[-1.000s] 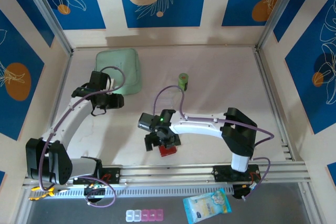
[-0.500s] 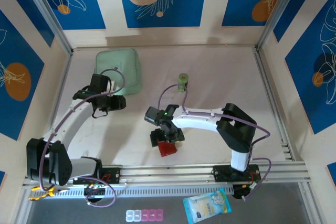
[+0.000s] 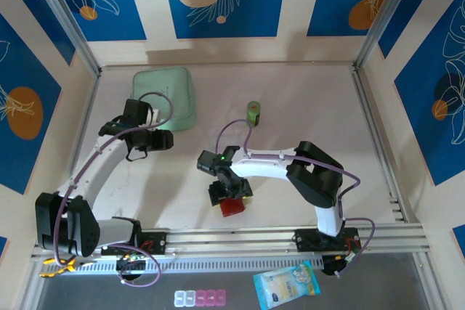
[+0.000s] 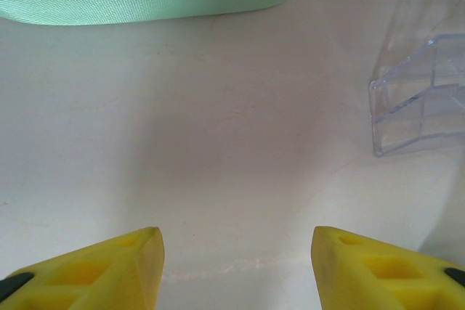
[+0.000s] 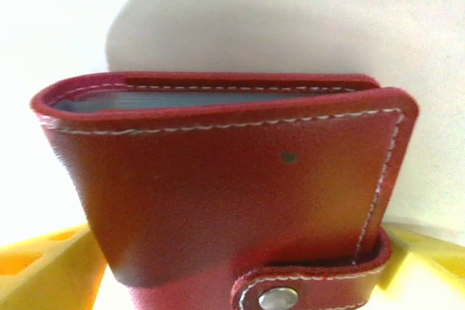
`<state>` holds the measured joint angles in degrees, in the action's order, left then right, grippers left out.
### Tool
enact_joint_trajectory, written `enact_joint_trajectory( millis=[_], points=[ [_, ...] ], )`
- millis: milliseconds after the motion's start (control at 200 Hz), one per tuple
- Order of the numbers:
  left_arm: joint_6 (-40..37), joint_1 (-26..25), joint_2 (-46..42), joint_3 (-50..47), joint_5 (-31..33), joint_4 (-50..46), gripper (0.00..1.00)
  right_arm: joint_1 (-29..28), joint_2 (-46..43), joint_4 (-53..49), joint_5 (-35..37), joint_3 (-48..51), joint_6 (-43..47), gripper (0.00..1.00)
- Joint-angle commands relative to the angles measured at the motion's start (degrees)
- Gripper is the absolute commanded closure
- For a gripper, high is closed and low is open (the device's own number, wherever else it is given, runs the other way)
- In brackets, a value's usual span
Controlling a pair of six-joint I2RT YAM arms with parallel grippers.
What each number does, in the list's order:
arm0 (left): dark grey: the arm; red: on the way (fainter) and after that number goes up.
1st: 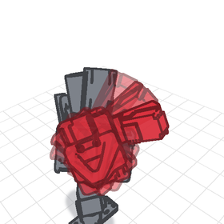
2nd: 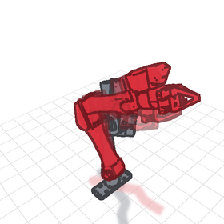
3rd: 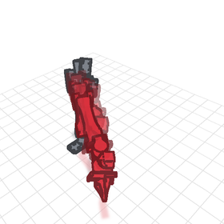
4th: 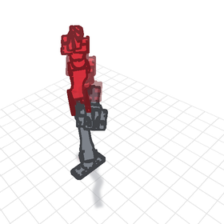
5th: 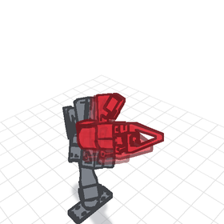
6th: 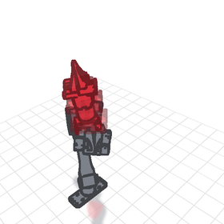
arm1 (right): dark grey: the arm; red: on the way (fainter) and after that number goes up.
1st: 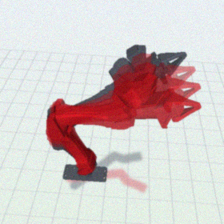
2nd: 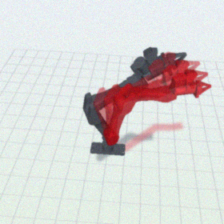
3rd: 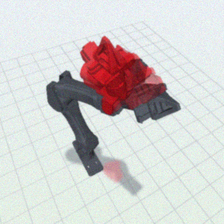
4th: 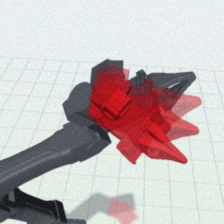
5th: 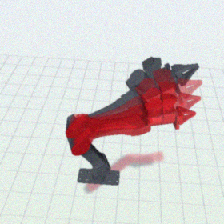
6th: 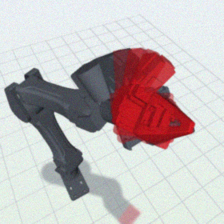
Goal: Take the credit cards out of the card holder
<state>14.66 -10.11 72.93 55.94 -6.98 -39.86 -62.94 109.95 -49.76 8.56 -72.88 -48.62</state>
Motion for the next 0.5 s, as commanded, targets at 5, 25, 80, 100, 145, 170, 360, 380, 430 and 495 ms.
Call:
enact_joint_trajectory(
  millis=[5, 25, 80, 100, 145, 170, 360, 380, 430, 495],
  points=[
    [-1.11, 1.23, -0.08, 1.36, 0.95, -1.27, 0.44, -0.91, 1.16, 0.62, -0.72, -1.14, -0.63, 0.18],
    [-1.04, 1.15, -0.13, 1.31, 1.05, -1.40, 0.44, -0.76, 1.07, 0.51, -0.46, -1.17, -0.90, 0.19],
    [-0.62, 1.23, -0.23, 1.12, 0.97, -1.54, 0.45, -0.47, 0.80, 0.43, -0.60, -1.08, -1.25, 0.19],
    [-0.40, 1.19, -0.32, 1.04, 0.86, -1.54, 0.44, -0.27, 0.70, 0.43, -0.71, -1.14, -1.29, 0.21],
    [0.16, 1.15, -0.80, 0.68, 0.46, -1.30, 0.45, 0.19, 0.45, 0.21, -0.91, -1.33, -1.37, 0.22],
    [0.57, 1.19, -1.01, 0.43, 0.20, -1.12, 0.45, 0.38, 0.29, 0.04, -0.82, -1.39, -1.40, 0.22],
    [5.67, 1.06, -1.83, -1.88, -5.89, 0.29, 0.45, 2.92, -0.86, 0.13, -0.30, -1.73, -0.95, 0.22],
    [6.71, 1.03, -1.75, -2.16, -6.91, 0.63, 0.45, 3.29, -0.88, 0.20, -0.30, -1.86, -0.87, 0.22],
    [8.83, 0.64, -1.78, -3.09, -9.08, 1.77, 0.45, 4.31, -1.05, 0.44, -0.21, -1.96, -0.68, 0.22],
    [11.22, -0.30, -1.96, -4.26, -10.95, 3.47, 0.47, 5.83, -1.10, 0.83, -0.19, -2.09, -0.70, 0.22]
  ],
)
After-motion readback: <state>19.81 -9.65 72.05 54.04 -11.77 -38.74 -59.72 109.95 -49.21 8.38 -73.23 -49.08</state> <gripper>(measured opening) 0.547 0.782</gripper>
